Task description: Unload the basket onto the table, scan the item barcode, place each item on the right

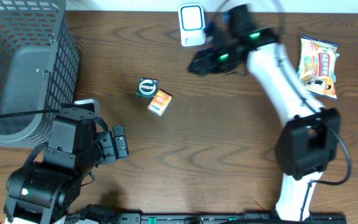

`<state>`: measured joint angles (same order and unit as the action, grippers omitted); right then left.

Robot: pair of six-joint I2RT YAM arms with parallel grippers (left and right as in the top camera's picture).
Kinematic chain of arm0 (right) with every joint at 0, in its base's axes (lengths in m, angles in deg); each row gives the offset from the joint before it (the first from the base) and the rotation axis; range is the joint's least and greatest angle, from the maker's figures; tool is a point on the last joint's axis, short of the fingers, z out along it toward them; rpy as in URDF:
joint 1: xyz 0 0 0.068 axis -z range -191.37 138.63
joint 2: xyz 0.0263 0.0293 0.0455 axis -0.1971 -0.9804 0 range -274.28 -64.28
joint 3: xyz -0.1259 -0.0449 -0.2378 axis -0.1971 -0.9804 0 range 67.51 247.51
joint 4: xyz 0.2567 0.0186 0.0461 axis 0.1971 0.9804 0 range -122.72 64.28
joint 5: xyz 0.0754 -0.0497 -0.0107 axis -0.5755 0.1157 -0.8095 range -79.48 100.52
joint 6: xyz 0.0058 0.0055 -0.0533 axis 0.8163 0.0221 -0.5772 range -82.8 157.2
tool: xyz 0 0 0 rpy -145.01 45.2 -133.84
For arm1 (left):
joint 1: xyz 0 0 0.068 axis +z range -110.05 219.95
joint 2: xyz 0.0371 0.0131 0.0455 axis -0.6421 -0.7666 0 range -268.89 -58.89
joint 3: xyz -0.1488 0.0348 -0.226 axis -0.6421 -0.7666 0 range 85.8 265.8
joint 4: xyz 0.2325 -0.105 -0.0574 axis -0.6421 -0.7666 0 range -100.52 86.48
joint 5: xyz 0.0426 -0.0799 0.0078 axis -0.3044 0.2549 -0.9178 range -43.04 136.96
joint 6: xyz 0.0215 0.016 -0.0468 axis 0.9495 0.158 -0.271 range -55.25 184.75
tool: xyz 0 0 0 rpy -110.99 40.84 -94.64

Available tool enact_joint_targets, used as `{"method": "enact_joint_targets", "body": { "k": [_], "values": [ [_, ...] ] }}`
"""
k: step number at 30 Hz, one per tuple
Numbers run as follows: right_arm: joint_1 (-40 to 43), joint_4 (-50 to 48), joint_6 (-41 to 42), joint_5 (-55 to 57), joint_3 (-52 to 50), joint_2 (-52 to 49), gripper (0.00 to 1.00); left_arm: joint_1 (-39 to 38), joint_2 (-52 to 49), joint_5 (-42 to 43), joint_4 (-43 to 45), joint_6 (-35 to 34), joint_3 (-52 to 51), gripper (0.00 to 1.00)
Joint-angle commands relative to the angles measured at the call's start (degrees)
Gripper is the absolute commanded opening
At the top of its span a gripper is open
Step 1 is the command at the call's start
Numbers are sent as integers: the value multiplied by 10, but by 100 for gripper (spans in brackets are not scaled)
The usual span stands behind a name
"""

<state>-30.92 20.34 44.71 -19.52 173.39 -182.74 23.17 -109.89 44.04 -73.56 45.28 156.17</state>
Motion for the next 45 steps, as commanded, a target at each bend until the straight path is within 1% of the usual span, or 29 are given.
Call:
{"method": "enact_joint_targets", "body": {
  "k": [1,2,5,8,10,12,16,21,26,29,30,32,33,34,38,40,41,45],
  "values": [
    [-57,1,138,83,-7,-34,60,1,2,-1,0,1,0,98],
    [-78,1,184,83,-7,-49,57,1,2,-1,0,1,0,98],
    [-102,-6,248,83,-7,-70,51,1,2,-1,0,1,0,98],
    [-118,-15,314,83,-7,-88,48,1,2,-1,0,1,0,98],
    [-125,-19,350,83,-7,-98,49,1,2,-1,0,1,0,98],
    [-130,-21,369,83,-7,-103,48,1,2,-1,0,1,0,97],
    [-138,-38,379,83,-7,-118,49,1,2,-1,0,1,0,98],
    [-154,-55,425,83,-7,-144,47,1,2,-1,0,1,0,97],
    [-167,-67,437,83,-7,-173,46,1,2,-1,0,1,0,98],
    [-171,-67,435,83,-7,-181,40,1,2,-1,0,1,0,98],
    [-171,-66,428,83,-7,-181,35,1,2,-1,0,1,0,98],
    [-171,-65,401,83,-7,-181,21,1,2,-1,0,1,0,98],
    [-169,-64,382,79,-7,-181,8,1,2,-1,0,1,0,97],
    [-164,-58,347,67,-7,-179,1,1,2,-1,0,1,0,97],
    [-141,-25,277,41,-6,-166,1,1,2,-1,0,1,0,98],
    [-122,-2,226,21,-6,-150,1,1,2,-1,0,1,0,98],
    [-109,10,167,-4,-6,-137,1,1,2,-1,0,1,0,98],
    [-66,52,-24,-109,-6,-89,1,1,2,-1,0,1,0,98]
  ]
}}
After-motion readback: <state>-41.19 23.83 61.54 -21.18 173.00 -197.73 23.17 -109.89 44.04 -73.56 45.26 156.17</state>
